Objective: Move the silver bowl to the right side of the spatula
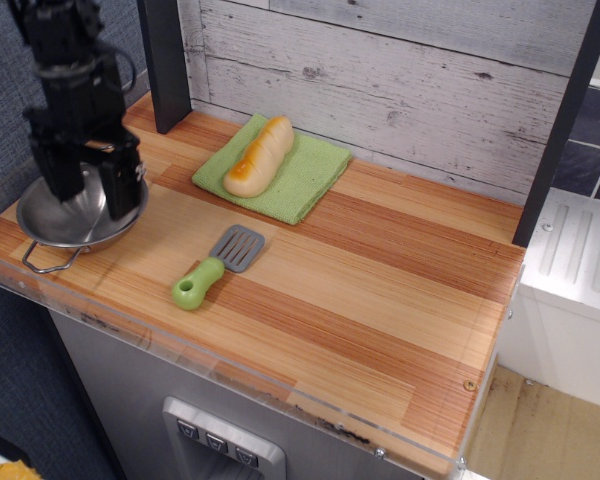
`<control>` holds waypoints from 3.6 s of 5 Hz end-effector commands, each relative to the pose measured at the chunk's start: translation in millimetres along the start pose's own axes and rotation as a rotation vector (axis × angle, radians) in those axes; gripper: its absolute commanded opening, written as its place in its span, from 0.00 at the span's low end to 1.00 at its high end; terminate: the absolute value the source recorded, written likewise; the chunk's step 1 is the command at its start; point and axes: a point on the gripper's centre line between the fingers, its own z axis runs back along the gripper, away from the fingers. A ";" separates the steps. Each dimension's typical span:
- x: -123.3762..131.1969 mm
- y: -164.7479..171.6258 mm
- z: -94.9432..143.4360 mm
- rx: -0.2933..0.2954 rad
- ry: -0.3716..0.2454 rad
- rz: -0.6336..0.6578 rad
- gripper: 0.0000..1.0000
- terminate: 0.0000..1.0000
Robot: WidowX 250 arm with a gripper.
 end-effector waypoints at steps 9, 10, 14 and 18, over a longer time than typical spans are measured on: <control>9.8 -45.6 -10.2 0.027 0.026 -0.121 1.00 0.00; 10.8 -43.1 -16.7 0.022 0.041 -0.107 0.00 0.00; -12.1 -46.7 44.9 0.033 -0.060 -0.050 0.00 0.00; -6.8 -193.0 60.5 -0.112 -0.086 -0.292 0.00 0.00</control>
